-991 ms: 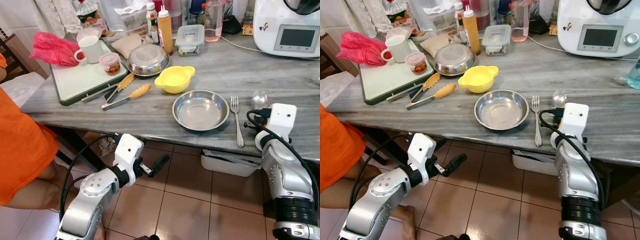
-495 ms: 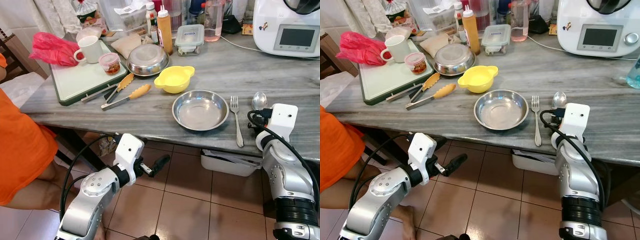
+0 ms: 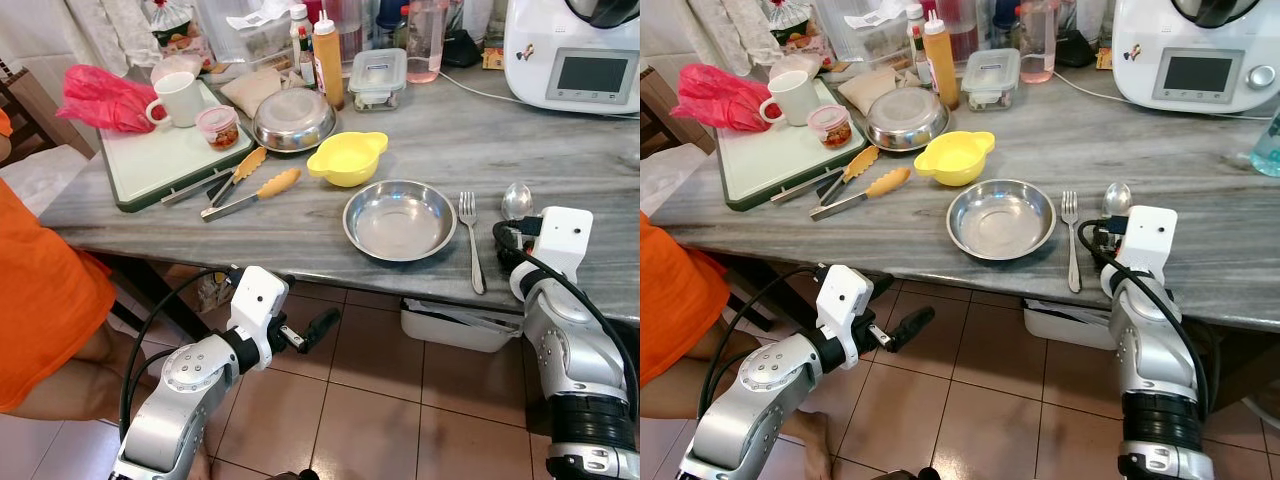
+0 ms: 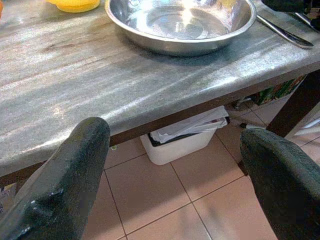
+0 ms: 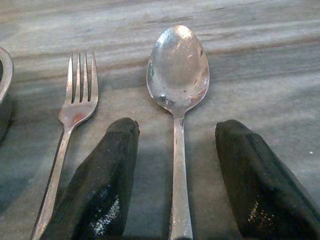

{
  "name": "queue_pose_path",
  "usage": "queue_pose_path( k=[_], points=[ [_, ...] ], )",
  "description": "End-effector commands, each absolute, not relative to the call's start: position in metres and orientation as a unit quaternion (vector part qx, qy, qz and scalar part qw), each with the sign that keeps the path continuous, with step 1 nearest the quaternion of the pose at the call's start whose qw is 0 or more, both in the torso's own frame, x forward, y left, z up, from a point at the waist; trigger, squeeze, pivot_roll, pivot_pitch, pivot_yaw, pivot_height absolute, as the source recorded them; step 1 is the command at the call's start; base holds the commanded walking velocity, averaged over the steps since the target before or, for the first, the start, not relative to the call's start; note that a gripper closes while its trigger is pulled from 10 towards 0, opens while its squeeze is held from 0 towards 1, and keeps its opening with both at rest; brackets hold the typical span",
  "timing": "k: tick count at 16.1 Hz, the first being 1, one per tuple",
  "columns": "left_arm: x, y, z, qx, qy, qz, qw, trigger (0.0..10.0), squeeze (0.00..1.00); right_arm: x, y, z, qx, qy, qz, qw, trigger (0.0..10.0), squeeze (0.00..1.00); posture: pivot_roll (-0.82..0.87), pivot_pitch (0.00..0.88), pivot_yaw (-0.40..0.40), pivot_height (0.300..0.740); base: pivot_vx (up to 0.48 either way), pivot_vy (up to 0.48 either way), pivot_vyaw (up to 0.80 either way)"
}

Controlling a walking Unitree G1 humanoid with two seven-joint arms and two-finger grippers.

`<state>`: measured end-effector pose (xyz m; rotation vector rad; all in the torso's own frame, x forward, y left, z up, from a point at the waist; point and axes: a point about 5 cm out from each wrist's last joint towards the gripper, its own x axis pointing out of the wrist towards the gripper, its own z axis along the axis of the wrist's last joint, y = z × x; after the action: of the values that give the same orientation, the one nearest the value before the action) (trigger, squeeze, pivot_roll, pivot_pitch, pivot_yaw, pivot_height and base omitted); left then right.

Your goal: Setting the table

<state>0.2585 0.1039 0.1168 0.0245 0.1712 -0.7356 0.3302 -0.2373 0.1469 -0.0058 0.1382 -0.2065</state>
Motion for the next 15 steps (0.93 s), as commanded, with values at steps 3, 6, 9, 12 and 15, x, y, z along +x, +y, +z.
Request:
queue_pose_path(
  k=[3,6,9,12,15],
  points=[
    [0.259,0.108,0.114,0.021,0.094,-0.354,0.930,10.0,0.00,0.329,-0.230,0.127,0.005,0.112,-0.089,0.990,10.0,1.00,-0.09,0.130,0.172,0.740,0.000,0.000,0.00],
    [0.260,0.109,0.114,0.022,0.092,-0.351,0.932,10.0,0.00,0.333,-0.226,0.145,-0.002,0.067,-0.084,0.994,10.0,1.00,-0.10,0.127,0.170,0.740,0.000,0.000,0.00],
    [0.260,0.110,0.113,0.021,0.093,-0.349,0.932,10.0,0.00,0.331,-0.227,0.153,-0.009,0.048,-0.086,0.995,10.0,1.00,-0.10,0.125,0.169,0.740,0.000,0.000,0.00],
    [0.261,0.108,0.113,0.020,0.092,-0.351,0.932,10.0,0.00,0.327,-0.229,0.159,-0.019,0.029,-0.097,0.995,10.0,1.00,-0.11,0.123,0.169,0.740,0.000,0.000,0.00],
    [0.262,0.107,0.113,0.020,0.091,-0.352,0.932,10.0,0.00,0.326,-0.228,0.165,-0.025,0.013,-0.101,0.995,10.0,1.00,-0.11,0.121,0.171,0.740,0.000,0.000,0.00]
  ],
)
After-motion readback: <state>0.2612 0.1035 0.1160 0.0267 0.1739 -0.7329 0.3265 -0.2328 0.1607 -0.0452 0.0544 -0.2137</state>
